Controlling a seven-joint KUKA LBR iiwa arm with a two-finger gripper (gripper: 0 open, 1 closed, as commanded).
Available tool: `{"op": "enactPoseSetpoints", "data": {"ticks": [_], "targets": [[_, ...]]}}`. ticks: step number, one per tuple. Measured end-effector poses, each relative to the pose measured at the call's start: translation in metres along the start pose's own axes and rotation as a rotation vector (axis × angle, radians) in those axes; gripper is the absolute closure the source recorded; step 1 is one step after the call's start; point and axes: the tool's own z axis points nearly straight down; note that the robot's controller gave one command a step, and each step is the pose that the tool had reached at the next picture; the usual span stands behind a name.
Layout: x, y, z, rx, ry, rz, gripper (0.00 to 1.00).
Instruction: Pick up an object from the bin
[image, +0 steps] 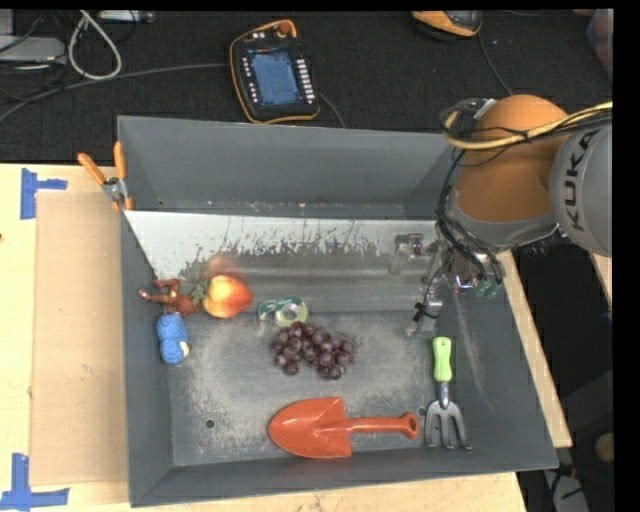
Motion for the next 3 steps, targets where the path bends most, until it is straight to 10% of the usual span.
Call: {"op": "enactPoseSetpoints", "data": {"ticks": [1, 2, 3], "targets": [[-0.002, 0.0, -0.005, 0.001, -0.008, -0.002, 0.0], [0.005, 0.083, 0.119, -0.001, -0.004, 0.156, 0.0], [0.007, 0.083, 0.034, 0.003, -0.019, -0.11, 0.0]]}}
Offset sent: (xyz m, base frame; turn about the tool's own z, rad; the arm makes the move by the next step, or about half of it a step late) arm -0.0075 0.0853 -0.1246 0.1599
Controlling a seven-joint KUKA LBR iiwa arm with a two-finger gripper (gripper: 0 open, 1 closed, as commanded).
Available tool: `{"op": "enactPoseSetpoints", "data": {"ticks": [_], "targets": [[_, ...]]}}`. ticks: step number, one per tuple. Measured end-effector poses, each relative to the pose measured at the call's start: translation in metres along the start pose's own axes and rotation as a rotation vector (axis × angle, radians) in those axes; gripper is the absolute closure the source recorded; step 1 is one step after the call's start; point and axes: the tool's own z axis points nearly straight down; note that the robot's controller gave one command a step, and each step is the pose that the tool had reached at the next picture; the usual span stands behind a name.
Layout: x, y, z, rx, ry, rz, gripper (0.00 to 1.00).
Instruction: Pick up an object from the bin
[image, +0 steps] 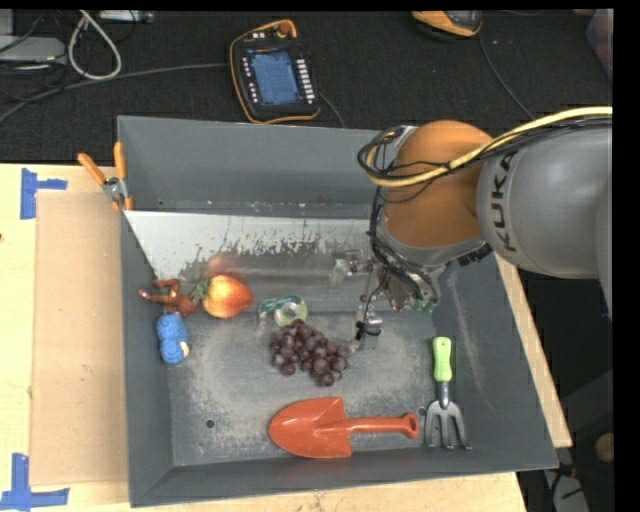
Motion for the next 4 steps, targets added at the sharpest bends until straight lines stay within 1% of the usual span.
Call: {"op": "enactPoseSetpoints", "data": {"ticks": [1, 2, 3, 4], "targets": [[0.016, 0.034, 0.064, -0.006, 0.032, 0.258, 0.0], [0.012, 0.031, 0.09, -0.001, -0.001, 0.066, 0.0], [0.016, 0.026, 0.091, -0.004, 0.02, 0.317, 1.0], [0.016, 0.026, 0.091, -0.004, 0.02, 0.316, 1.0]]}}
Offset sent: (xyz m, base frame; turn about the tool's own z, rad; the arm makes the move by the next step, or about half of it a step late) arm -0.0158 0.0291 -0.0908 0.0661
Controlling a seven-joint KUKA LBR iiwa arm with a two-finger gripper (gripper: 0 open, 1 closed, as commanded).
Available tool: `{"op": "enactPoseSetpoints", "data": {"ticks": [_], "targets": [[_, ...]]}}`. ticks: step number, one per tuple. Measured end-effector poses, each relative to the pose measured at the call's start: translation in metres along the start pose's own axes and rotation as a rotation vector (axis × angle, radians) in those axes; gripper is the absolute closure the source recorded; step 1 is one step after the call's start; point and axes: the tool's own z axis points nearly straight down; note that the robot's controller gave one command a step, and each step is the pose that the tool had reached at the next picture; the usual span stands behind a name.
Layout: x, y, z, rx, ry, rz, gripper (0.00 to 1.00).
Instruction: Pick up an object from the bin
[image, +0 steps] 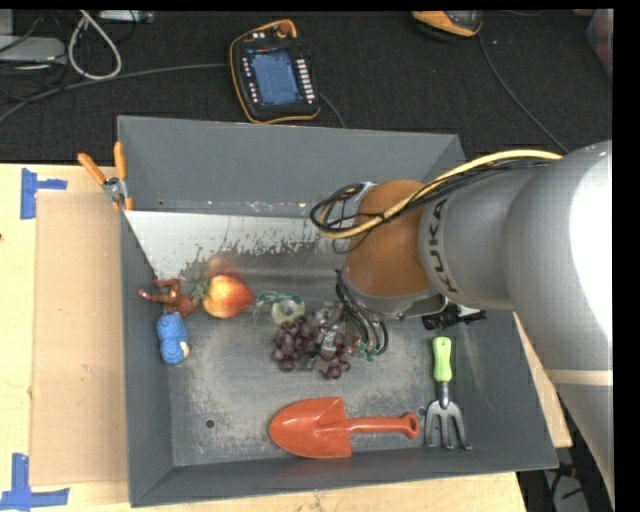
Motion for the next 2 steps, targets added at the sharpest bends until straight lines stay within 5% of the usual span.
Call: {"op": "enactPoseSetpoints", "data": {"ticks": [2], "targets": [[0.002, -0.001, -0.044, 0.001, 0.007, -0.002, 1.0]]}}
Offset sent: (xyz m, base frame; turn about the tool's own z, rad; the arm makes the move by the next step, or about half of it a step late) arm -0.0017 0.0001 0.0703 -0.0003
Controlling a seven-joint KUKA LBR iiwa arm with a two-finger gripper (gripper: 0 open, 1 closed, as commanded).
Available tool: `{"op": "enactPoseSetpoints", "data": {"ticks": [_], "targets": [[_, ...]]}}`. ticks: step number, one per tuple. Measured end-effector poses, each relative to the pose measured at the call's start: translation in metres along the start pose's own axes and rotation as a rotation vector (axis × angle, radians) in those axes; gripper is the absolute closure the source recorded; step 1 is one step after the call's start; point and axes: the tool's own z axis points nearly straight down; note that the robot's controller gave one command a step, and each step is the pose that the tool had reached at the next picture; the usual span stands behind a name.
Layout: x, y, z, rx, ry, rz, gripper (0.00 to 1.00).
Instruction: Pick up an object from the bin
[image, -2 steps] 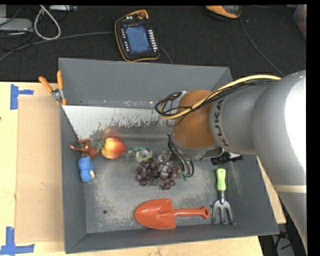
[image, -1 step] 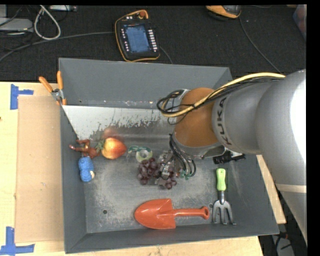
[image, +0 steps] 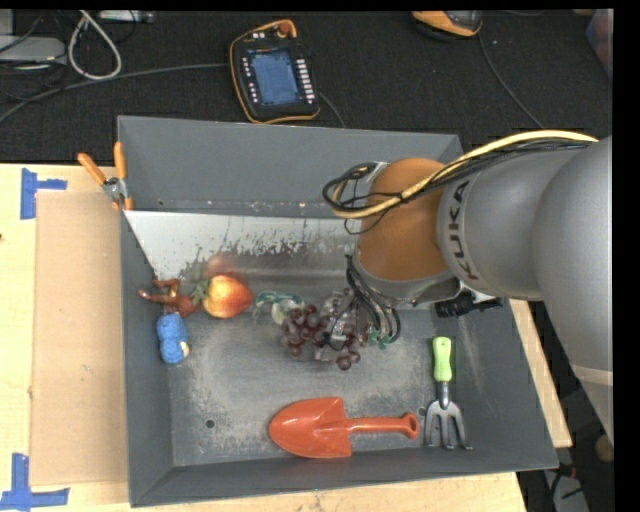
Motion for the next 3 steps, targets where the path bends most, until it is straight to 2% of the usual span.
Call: {"op": "enactPoseSetpoints", "data": {"ticks": [1, 3], "targets": [[-0.001, 0.0, -0.025, -0.002, -0.005, -0.001, 1.0], [0.0, 0.0, -0.08, -0.001, -0.002, -0.003, 1.0]]}}
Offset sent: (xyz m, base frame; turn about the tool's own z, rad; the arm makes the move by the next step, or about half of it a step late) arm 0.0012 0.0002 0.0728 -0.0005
